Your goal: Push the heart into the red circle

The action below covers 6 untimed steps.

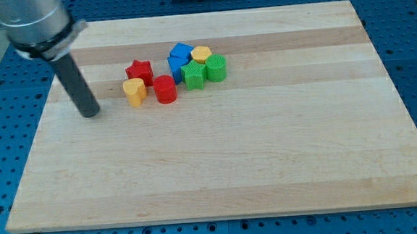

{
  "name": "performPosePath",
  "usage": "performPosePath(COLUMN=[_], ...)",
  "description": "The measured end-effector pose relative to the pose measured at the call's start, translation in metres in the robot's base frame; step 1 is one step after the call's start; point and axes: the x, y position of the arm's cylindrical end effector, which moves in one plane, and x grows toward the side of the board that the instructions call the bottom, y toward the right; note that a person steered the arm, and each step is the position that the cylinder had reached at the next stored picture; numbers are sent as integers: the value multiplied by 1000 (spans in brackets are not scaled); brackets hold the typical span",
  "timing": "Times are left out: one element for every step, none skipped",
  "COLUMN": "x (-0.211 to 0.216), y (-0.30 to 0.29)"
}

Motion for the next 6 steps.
performPosePath(x=[-12, -24, -27, -31, -36, -36], y=[11, 29, 49, 66, 78, 81])
